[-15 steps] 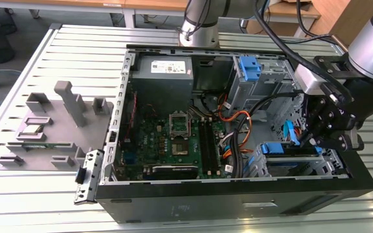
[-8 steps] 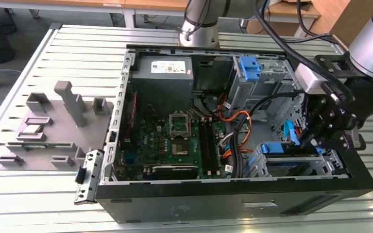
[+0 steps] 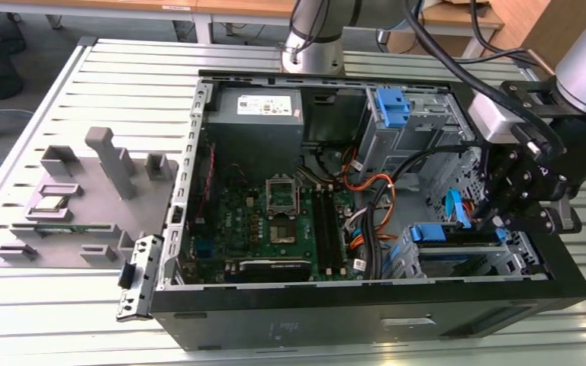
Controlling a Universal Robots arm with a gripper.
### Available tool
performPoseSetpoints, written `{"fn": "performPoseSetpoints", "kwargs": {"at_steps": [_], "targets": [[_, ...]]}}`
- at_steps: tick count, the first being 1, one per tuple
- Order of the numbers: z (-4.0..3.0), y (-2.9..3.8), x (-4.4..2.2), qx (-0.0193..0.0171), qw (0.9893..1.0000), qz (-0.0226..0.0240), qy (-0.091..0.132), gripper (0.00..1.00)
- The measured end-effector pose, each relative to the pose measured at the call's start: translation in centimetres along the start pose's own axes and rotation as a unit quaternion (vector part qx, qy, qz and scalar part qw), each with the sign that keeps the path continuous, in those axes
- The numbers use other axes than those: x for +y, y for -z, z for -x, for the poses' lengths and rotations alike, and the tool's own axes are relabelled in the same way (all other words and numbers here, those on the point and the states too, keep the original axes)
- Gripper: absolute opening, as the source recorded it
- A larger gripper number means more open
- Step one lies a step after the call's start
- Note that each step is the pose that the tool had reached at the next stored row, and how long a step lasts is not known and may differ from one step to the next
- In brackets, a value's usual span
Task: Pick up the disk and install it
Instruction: 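Insert the second disk wire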
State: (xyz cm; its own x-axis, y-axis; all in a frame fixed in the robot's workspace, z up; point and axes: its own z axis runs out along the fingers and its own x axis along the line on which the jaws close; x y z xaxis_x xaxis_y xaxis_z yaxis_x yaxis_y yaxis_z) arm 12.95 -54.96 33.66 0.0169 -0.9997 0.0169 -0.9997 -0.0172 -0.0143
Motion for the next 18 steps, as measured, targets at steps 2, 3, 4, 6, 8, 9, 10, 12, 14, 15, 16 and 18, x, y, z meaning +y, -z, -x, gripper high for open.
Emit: {"fn": "performPoseSetpoints", "kwargs": {"at_steps": [2,3,4,6,8,9,10,12,14,15,16,18], "targets": [[0.01,0.0,-0.04,-0.0001,1.0,0.0,0.0,0.24],[0.01,0.0,-0.04,-0.0001,1.0,0.0,0.0,0.24],[0.0,0.0,-0.05,-0.0002,1.0,0.0,0.0,0.24],[0.0,0.0,-0.06,-0.0001,1.0,0.0,0.0,0.24],[0.0,0.01,-0.06,-0.0013,1.0,0.0,0.0,0.24],[0.01,0.01,-0.06,-0.0028,1.0,0.0,0.0,0.24],[0.03,-0.01,-0.06,-0.0052,1.0,-0.0001,0.0,0.24],[0.04,-0.01,-0.05,-0.007,1.0,-0.0001,0.0,0.24],[0.03,0.01,-0.05,-0.0076,1.0,-0.0001,0.0,0.24],[0.03,0.0,-0.05,-0.0079,1.0,-0.0001,0.0,0.24],[0.03,0.0,-0.05,-0.0083,1.0,-0.0001,0.0,0.24],[0.03,0.0,-0.05,-0.0092,1.0,-0.0002,0.0,0.24]]}}
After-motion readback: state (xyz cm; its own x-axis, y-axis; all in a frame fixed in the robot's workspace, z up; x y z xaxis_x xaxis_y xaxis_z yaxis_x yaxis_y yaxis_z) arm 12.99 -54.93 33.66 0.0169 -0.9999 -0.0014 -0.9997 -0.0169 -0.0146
